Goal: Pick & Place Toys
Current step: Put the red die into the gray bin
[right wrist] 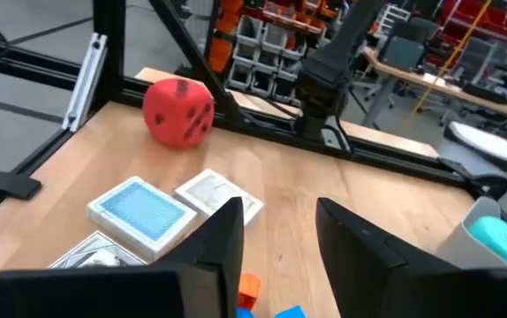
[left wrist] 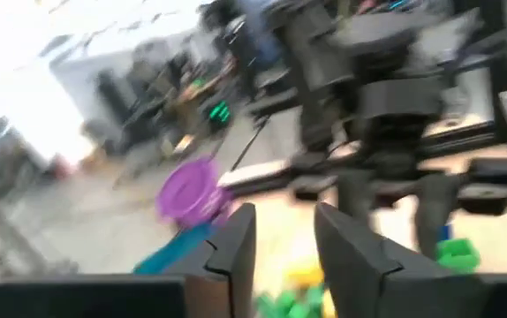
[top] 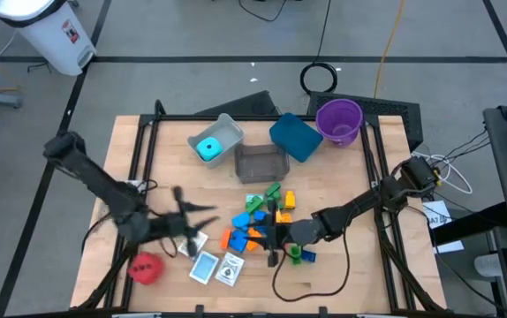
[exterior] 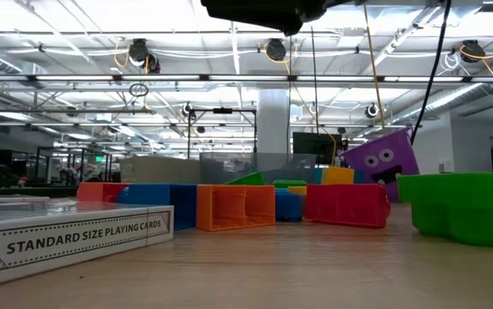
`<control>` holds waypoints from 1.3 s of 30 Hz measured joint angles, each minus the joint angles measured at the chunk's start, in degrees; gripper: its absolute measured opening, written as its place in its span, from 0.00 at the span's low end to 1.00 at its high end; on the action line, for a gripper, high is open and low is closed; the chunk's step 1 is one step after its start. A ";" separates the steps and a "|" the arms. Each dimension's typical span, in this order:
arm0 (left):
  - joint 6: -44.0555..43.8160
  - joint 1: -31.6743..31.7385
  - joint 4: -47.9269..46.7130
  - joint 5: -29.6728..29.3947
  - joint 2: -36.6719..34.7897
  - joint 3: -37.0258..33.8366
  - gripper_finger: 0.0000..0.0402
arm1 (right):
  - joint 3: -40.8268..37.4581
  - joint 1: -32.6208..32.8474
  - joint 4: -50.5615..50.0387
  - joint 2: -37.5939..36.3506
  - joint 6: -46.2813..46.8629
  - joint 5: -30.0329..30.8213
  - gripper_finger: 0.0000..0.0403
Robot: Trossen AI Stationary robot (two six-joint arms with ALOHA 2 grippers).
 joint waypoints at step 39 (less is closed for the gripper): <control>-87.60 -8.66 -109.20 59.81 48.39 58.63 0.57 | 0.11 -0.77 0.17 -0.09 -9.46 -0.01 0.38</control>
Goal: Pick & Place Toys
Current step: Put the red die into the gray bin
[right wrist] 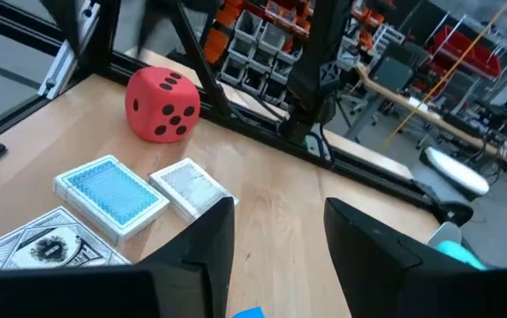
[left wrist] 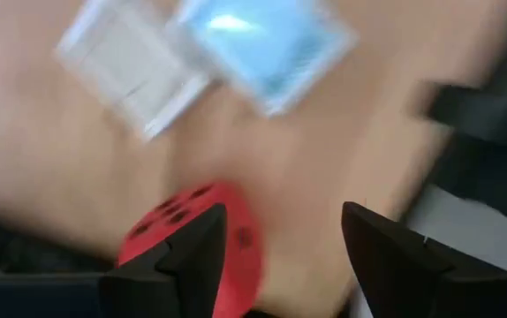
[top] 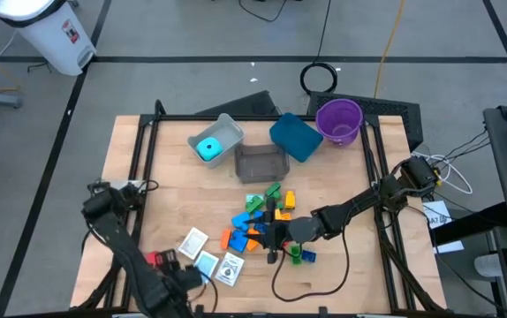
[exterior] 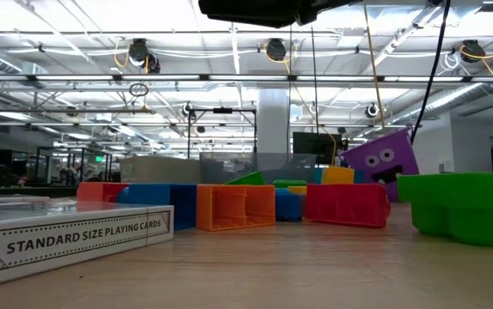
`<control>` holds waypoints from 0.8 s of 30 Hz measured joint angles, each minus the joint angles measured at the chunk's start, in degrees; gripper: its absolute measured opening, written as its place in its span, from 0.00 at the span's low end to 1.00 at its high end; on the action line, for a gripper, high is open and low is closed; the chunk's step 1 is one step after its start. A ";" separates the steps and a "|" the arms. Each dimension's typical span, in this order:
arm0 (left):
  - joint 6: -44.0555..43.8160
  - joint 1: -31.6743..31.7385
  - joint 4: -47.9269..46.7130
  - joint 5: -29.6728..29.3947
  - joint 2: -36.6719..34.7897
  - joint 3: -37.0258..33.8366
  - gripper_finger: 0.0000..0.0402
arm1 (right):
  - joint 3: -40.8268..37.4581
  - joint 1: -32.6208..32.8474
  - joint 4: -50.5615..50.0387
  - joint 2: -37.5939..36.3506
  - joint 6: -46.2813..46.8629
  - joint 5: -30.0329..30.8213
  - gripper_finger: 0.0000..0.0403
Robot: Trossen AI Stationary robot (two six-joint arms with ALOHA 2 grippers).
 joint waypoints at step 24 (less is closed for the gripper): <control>-32.95 -7.93 0.72 10.75 1.34 -16.64 0.68 | 0.01 0.04 4.91 -0.07 3.67 -0.22 0.39</control>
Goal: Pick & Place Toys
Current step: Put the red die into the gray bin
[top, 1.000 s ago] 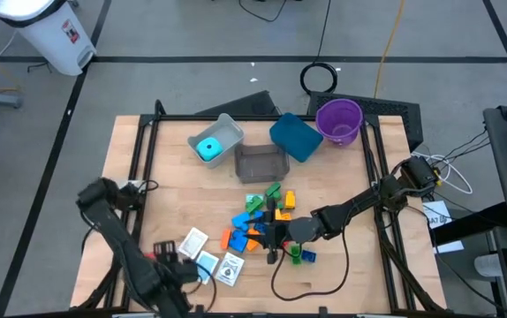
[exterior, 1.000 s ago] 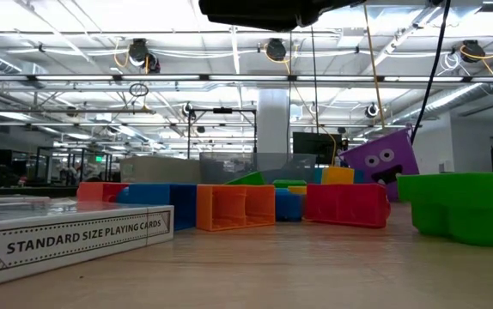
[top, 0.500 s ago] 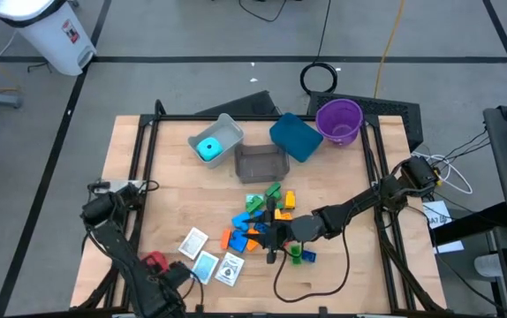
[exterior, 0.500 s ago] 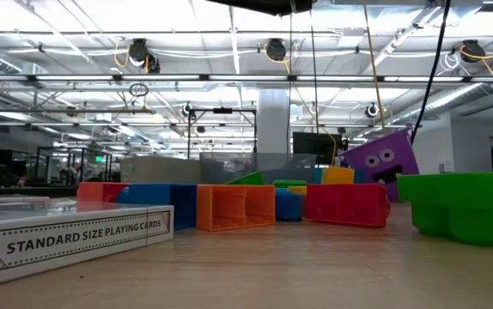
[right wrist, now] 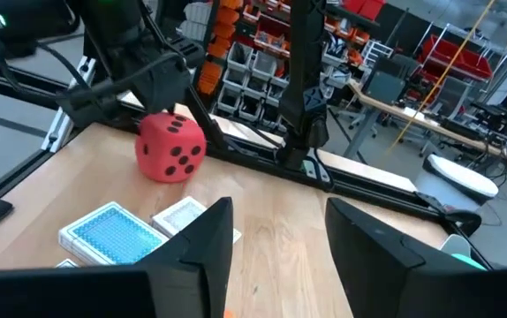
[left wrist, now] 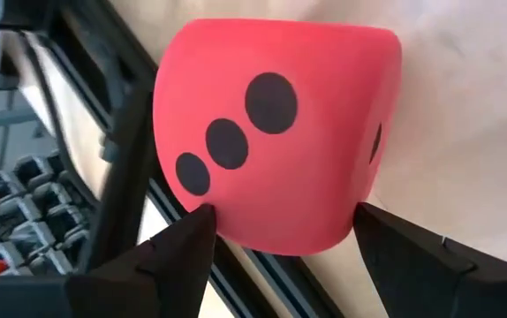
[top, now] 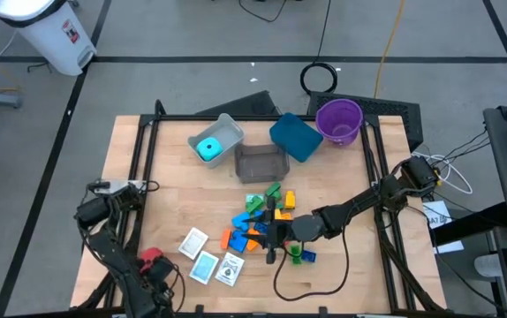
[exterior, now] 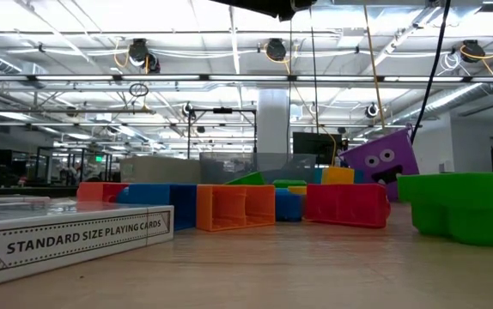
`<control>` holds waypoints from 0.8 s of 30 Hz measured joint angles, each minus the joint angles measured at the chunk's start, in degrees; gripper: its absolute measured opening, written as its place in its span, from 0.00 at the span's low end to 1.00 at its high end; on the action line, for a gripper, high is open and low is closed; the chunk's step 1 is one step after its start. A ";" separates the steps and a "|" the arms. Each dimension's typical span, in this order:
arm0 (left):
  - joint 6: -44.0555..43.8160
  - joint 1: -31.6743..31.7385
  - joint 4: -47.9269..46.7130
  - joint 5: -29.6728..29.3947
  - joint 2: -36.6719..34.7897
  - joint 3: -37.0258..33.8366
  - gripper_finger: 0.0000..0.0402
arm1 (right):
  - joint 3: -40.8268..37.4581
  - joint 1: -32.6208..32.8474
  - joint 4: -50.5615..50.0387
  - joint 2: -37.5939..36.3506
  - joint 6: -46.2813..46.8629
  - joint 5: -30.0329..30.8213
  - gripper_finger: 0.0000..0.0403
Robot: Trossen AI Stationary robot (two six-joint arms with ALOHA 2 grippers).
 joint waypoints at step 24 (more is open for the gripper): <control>5.17 3.25 0.28 -10.39 0.31 -2.84 0.68 | -0.01 0.28 -0.12 0.00 1.04 -0.02 0.38</control>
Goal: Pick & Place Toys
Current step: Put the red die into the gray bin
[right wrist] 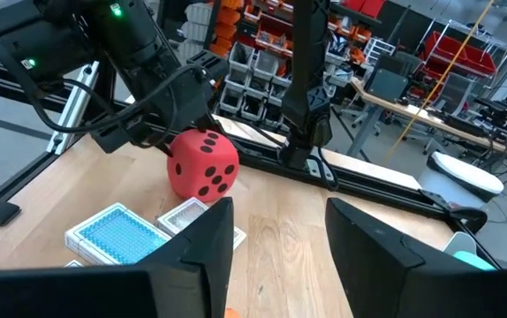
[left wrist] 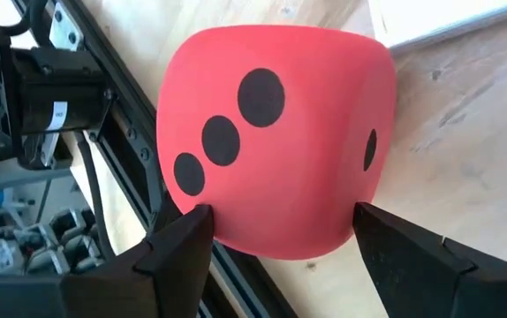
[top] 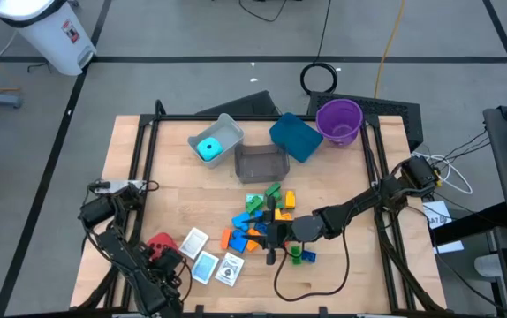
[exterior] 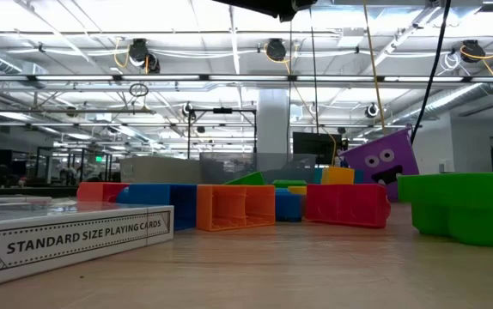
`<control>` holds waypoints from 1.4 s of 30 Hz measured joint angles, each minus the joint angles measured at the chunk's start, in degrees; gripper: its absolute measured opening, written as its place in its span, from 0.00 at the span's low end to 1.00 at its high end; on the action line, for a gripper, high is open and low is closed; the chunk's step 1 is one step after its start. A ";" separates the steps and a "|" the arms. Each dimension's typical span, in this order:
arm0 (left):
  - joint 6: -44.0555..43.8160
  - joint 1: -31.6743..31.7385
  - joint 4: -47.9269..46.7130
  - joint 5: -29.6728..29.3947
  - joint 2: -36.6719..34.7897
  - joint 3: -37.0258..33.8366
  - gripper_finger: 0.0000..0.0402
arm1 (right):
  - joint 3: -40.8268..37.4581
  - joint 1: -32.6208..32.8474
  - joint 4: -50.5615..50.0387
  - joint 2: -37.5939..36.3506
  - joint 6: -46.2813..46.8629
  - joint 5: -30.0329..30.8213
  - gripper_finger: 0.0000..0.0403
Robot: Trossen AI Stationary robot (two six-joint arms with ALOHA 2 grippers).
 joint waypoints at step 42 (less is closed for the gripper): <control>18.26 8.46 -1.60 0.16 -0.81 4.07 0.96 | 0.00 0.48 -0.41 0.00 1.28 0.00 0.39</control>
